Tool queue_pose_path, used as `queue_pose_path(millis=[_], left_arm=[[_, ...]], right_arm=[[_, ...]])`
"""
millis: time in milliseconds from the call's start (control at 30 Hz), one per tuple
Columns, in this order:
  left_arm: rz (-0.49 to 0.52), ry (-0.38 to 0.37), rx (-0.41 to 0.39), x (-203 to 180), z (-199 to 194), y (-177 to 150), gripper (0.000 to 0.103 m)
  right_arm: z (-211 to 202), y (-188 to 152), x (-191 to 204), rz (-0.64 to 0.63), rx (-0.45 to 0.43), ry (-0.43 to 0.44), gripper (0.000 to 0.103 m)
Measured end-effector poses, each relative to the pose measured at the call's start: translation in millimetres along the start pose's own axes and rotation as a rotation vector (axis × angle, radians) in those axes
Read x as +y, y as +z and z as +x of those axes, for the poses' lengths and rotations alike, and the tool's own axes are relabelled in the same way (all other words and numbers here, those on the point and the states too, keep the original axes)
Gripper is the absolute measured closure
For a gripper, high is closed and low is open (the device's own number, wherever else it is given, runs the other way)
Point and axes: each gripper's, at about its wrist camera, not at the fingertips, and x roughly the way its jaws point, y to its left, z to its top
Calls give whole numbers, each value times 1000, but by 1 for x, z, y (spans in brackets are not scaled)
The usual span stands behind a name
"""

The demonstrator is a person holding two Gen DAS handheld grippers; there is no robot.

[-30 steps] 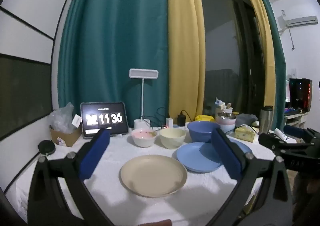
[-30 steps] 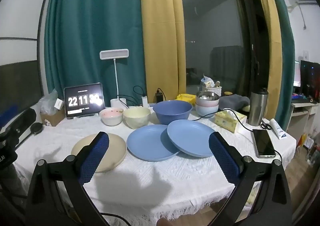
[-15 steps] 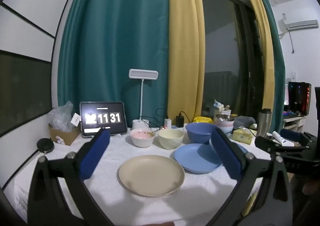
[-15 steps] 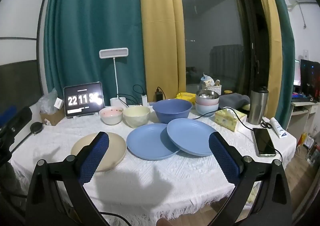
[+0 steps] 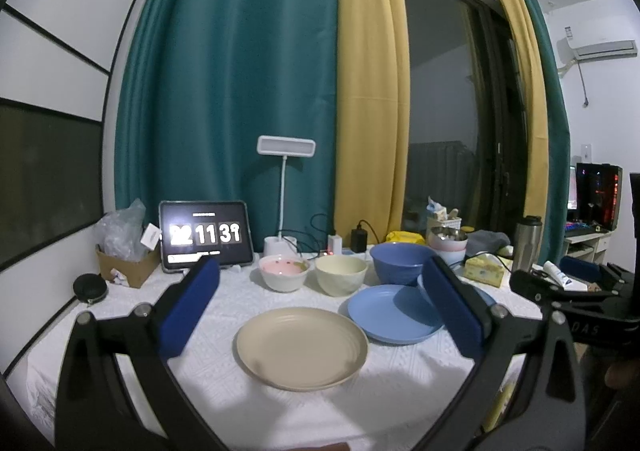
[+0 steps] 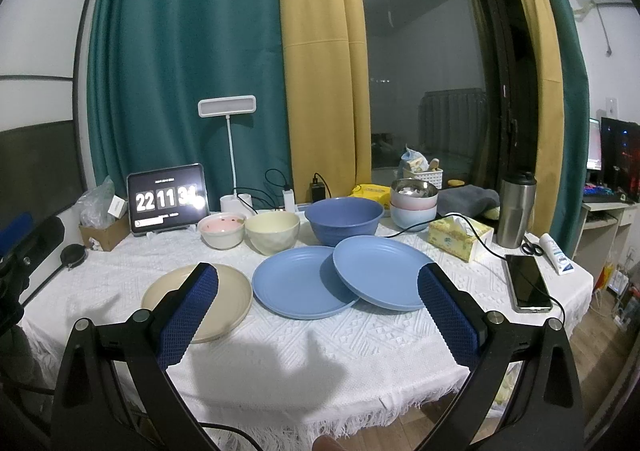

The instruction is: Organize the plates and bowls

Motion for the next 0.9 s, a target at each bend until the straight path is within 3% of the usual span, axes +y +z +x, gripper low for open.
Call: queue_pose_path(millis=[900], left_arm=[[-2, -2, 3, -1, -1, 1, 1]], right_arm=[[-1, 2, -1, 2, 2, 0, 1]])
